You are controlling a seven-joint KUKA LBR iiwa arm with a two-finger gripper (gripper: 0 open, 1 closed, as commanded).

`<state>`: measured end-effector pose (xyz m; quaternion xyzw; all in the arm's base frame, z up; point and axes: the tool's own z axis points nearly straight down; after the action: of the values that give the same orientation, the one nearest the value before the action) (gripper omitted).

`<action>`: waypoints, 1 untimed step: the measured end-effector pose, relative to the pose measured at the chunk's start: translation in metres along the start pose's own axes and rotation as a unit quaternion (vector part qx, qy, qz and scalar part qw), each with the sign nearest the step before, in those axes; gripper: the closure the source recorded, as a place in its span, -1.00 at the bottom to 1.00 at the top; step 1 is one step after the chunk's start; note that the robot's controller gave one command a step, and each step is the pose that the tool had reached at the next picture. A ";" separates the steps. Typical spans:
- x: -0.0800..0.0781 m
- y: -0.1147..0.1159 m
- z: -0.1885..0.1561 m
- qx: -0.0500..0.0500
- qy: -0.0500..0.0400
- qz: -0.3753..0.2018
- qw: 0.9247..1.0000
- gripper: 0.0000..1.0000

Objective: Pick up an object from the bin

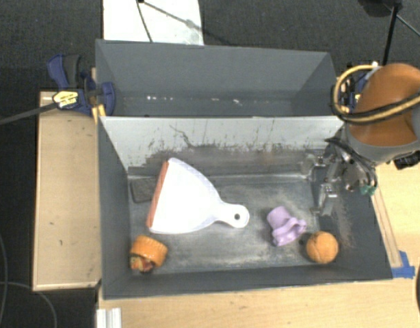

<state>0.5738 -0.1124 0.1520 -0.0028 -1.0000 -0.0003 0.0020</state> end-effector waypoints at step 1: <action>-0.002 0.001 -0.005 0.001 -0.004 -0.002 1.000 -1.00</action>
Offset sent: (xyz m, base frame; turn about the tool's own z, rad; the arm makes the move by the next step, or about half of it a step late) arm -0.0330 0.0508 -0.0820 0.0522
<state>0.5755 -0.1119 0.1568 -0.0011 -1.0000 0.0003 -0.0018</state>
